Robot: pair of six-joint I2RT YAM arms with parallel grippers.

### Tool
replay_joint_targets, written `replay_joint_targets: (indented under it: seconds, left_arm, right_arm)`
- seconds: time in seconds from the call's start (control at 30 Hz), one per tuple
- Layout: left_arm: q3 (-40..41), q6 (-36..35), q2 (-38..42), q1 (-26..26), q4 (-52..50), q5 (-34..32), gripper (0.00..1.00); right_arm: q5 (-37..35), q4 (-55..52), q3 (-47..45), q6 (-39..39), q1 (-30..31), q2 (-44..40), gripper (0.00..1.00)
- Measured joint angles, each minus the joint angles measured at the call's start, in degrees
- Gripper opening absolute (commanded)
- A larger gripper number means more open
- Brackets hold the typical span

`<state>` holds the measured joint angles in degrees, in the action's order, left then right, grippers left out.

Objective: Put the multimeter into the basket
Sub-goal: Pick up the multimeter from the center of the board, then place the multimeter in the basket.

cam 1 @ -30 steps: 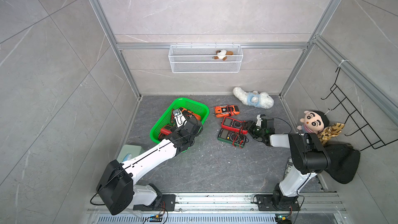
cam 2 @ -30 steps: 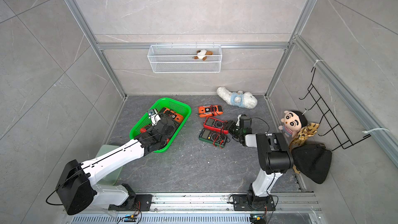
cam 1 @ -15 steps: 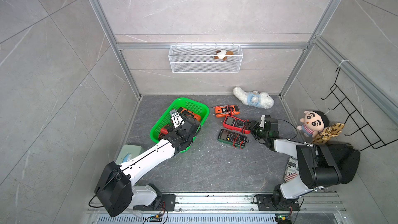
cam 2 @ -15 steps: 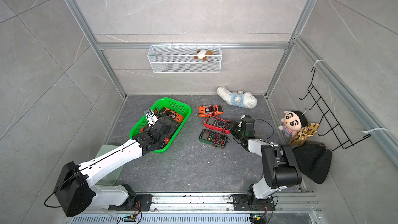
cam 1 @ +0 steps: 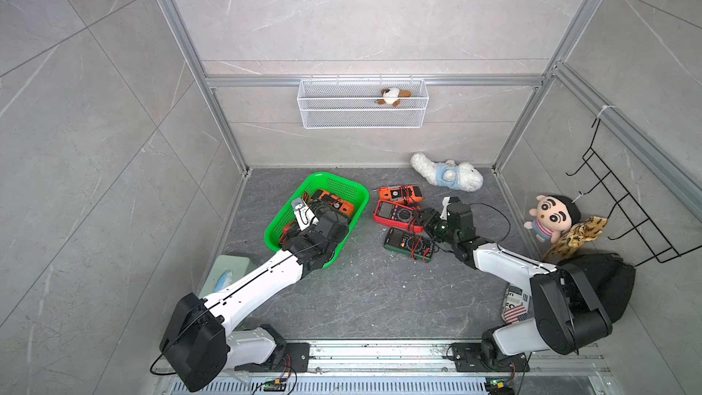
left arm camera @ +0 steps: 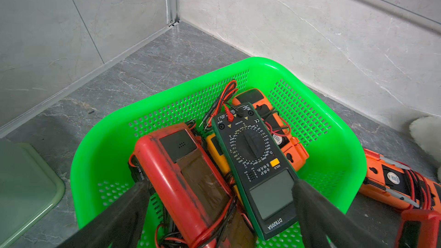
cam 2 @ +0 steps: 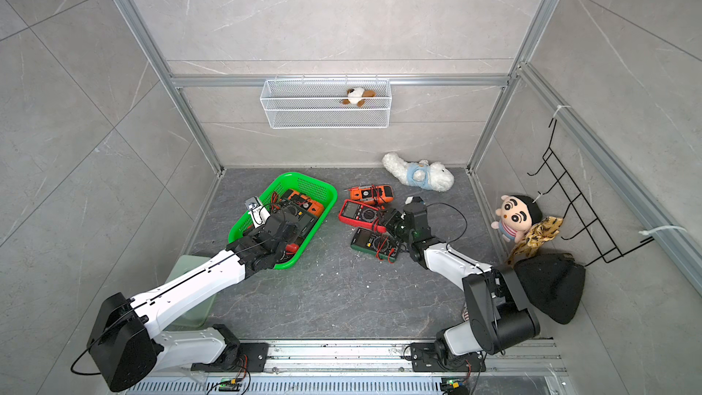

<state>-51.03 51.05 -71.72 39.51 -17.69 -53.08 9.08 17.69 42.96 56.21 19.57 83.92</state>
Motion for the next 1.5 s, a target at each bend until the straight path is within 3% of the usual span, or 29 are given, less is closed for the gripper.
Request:
replay_joint_targets:
  seconds: [0.2, 0.57, 0.87, 1.27, 1.43, 1.5]
  left_arm:
    - [2.27, 0.2, 3.15, -1.97, 0.02, -0.87, 0.98]
    - [5.05, 0.13, 5.14, -5.33, 1.7, -0.76, 0.98]
    - [6.62, -0.13, 5.16, -5.79, 3.41, 1.16, 0.98]
    - [7.58, -0.37, 5.16, -5.9, 4.92, 2.36, 0.98]
    - [7.87, -0.46, 5.16, -6.12, 5.25, 2.54, 0.98]
    - [7.87, -0.55, 5.16, -6.14, 5.49, 2.64, 0.98]
  right_arm:
    - [-6.62, -0.96, 9.68, 0.44, 7.72, 3.45, 0.0]
    - [-18.36, -2.36, 30.88, -0.22, 16.79, 23.37, 0.0]
    - [-27.28, -4.63, 39.98, -0.26, 20.83, 32.65, 0.0]
    - [-32.13, -11.5, 50.97, -0.28, 22.69, 40.37, 0.0]
    - [-33.64, -14.6, 55.39, -0.28, 23.71, 42.47, 0.49]
    - [-34.18, -16.13, 57.18, -0.48, 24.11, 43.21, 0.58]
